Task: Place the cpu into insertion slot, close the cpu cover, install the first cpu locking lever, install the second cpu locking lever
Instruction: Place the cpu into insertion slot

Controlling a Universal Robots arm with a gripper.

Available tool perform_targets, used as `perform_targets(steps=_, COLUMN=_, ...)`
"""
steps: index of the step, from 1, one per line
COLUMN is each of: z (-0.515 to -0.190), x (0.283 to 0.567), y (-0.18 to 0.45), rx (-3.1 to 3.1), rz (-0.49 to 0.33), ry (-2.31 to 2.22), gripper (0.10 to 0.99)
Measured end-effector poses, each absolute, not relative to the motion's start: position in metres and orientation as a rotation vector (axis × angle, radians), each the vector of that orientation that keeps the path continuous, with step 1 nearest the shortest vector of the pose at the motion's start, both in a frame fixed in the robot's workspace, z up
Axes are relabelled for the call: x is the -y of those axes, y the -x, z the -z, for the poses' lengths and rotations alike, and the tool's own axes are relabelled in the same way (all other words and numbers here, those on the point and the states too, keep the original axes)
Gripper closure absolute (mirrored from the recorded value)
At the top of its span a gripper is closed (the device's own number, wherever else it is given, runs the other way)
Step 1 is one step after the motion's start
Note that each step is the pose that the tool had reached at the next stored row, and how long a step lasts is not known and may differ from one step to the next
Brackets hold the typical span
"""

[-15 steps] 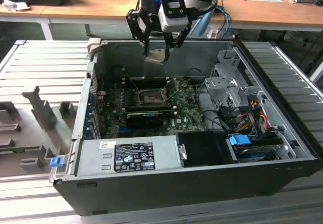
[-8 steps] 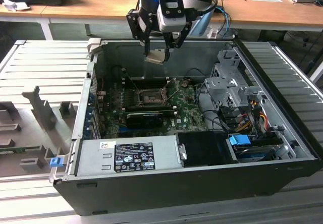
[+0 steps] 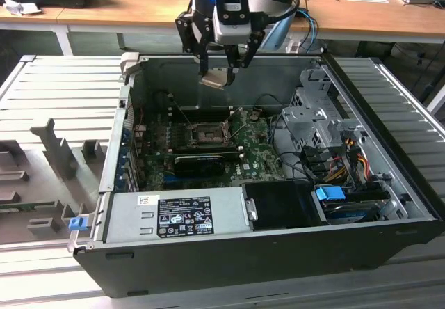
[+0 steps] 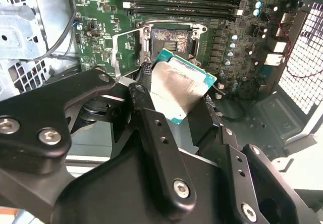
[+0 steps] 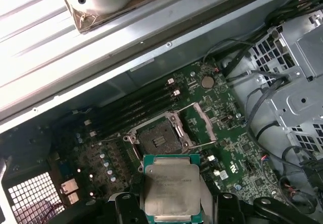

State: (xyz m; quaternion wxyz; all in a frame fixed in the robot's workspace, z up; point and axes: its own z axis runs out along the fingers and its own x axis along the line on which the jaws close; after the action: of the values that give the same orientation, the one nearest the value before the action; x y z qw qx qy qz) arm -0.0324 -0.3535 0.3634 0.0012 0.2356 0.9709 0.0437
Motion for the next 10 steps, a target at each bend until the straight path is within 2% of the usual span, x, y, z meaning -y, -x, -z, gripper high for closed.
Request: perform_targets(steps=10, z=-0.3632, x=0.3535, y=0.0324, rx=-2.992, rz=-0.135, ry=-0.922, gripper=0.557)
